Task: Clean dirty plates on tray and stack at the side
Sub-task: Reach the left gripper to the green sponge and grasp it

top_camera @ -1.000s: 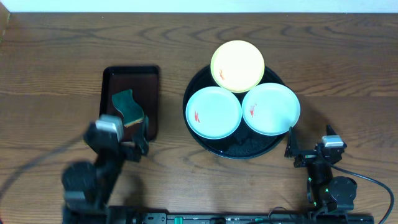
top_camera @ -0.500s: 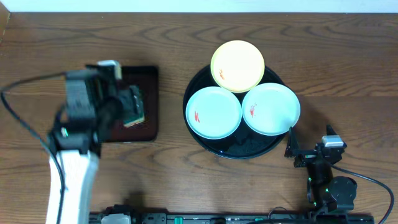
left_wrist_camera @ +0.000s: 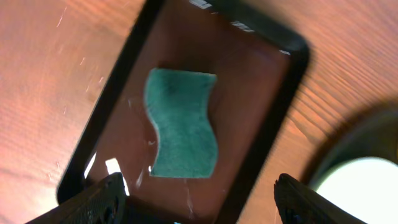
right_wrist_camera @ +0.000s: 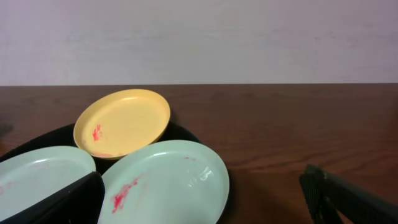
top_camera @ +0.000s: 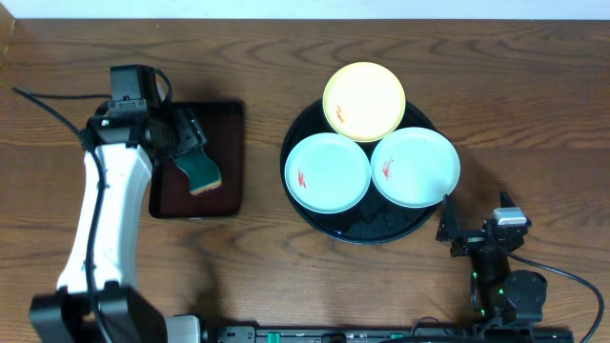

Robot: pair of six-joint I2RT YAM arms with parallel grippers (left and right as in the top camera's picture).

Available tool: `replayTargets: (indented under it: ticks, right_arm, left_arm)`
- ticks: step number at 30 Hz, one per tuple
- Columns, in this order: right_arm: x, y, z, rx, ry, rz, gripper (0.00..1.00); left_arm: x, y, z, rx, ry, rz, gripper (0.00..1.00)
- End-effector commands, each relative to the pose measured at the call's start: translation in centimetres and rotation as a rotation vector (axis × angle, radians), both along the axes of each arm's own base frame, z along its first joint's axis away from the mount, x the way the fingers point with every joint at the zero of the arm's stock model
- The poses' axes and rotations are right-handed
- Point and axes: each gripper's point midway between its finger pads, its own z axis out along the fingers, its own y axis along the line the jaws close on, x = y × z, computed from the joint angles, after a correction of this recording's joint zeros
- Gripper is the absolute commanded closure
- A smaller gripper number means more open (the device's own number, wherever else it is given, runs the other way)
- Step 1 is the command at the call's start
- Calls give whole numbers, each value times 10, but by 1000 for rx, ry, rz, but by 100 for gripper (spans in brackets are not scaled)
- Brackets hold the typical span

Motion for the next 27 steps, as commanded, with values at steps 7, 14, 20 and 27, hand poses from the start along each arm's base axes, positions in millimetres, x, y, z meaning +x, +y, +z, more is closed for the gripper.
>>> replayTargets:
  ticks: [7,14,20,27]
  right_arm:
    - [0,2,-1,-18,0,7,1]
    - [0,2,-1,-18,0,7,1]
    - [0,2,-1,-18,0,7,1]
    - [0,2,-1,-18,0,7,1]
  left_arm:
    - [-8,12,-58,-20,196,204,22]
    - [-8,4,-89,-46,265,133,22]
    - [3,-1,-106,-69,265,76,23]
    - [-2,-1,-133,-72,339,83,23]
